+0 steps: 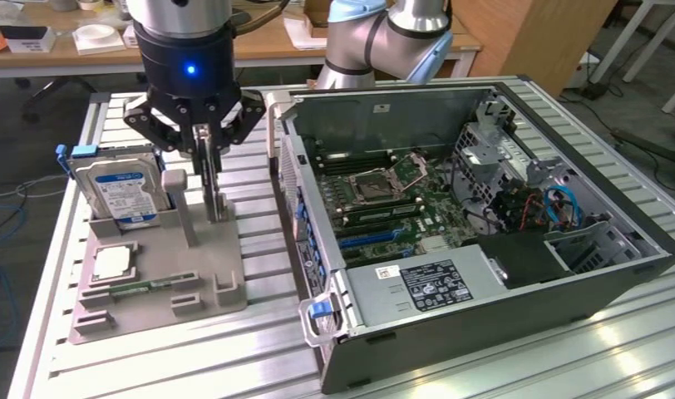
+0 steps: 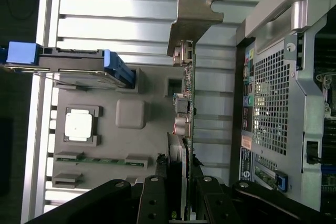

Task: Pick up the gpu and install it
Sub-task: 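Pick up the gpu and move the gpu toward the slot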

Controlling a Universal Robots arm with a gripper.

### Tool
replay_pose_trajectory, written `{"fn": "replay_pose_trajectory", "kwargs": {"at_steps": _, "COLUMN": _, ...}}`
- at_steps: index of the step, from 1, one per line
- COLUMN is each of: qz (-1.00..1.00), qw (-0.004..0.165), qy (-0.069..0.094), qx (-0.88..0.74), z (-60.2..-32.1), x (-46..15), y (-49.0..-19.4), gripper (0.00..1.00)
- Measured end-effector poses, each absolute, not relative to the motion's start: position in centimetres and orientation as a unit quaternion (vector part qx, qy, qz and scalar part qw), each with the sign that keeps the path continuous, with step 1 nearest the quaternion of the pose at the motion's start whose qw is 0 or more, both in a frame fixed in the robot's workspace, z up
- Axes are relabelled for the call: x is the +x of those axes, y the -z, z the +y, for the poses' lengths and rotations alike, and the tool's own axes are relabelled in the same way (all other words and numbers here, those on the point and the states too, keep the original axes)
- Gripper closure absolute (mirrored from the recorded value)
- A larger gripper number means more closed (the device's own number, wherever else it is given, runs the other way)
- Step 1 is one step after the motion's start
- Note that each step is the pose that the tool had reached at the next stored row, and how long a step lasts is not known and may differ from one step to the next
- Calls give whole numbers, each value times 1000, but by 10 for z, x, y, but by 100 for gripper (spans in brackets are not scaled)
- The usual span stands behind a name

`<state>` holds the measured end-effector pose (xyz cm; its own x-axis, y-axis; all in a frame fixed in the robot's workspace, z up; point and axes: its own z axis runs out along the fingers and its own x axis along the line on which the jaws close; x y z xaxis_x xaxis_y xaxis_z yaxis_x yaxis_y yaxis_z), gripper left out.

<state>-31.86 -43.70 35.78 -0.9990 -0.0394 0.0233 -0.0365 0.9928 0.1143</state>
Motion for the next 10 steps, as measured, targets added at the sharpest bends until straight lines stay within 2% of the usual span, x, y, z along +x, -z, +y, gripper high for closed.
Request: {"fn": "replay_pose_trajectory", "kwargs": {"at_steps": 10, "qz": -998, "qw": 13, "qy": 53, "qx": 19, "z": -437, "x": -319, "y": -360, "gripper": 73}}
